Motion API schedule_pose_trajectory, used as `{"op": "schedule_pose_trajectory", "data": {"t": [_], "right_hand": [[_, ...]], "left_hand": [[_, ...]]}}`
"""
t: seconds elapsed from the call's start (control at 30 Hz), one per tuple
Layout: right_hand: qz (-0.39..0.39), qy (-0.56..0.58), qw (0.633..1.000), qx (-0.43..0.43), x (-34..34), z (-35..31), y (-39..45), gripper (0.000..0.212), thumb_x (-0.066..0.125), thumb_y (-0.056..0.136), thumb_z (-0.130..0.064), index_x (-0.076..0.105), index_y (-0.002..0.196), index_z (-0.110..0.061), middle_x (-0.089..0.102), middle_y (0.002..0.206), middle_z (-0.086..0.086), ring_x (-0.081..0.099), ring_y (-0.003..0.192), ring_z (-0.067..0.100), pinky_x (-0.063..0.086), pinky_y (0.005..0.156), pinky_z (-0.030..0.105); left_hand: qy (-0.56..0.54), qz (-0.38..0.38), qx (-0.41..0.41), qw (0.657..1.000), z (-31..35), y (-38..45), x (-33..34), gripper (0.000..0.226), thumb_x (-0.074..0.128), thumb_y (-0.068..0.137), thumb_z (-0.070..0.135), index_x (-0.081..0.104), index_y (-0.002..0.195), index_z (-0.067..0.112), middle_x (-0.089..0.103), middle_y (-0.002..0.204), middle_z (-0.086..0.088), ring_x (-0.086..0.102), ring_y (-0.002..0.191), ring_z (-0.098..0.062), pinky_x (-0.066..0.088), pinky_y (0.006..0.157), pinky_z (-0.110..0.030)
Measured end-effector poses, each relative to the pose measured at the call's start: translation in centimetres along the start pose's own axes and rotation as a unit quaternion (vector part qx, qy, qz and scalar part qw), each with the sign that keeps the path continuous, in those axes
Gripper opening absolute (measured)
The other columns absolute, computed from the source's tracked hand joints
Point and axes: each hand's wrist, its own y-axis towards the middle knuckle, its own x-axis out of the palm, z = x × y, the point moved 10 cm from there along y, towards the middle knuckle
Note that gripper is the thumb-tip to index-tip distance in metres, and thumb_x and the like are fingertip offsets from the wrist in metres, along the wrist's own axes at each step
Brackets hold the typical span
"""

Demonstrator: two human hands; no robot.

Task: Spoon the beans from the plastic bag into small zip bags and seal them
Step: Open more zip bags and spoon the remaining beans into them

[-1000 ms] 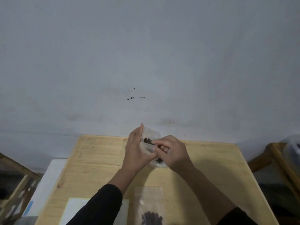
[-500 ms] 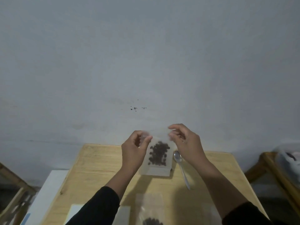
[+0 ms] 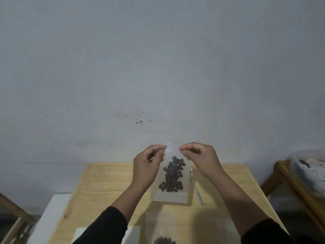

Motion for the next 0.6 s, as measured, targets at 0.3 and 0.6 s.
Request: {"op": "schedule_pose_trajectory", "data": {"t": [0.3, 0.6], "right_hand": [[0.010, -0.037, 0.999, 0.005, 0.4, 0.3, -0.4, 0.019, 0.070, 0.081, -0.012, 0.072, 0.071, -0.029, 0.070, 0.076, 0.006, 0.056, 0.068, 0.012, 0.047, 0.067, 0.023], [-0.042, -0.015, 0.999, 0.010, 2.4, 0.1, -0.7, 0.006, 0.072, 0.080, -0.021, 0.074, 0.079, -0.027, 0.073, 0.084, -0.012, 0.066, 0.085, 0.001, 0.051, 0.079, 0.017]], "left_hand": [[0.039, -0.015, -0.018, 0.999, 0.0, -0.7, 0.4, 0.015, 0.069, 0.083, 0.015, 0.073, 0.082, 0.029, 0.070, 0.071, 0.010, 0.061, 0.066, -0.002, 0.046, 0.064, -0.012], [0.015, -0.001, -0.015, 1.000, 0.1, -1.0, 0.3, 0.011, 0.068, 0.085, 0.015, 0.072, 0.086, 0.025, 0.064, 0.064, 0.018, 0.057, 0.063, 0.001, 0.044, 0.062, -0.012]]}}
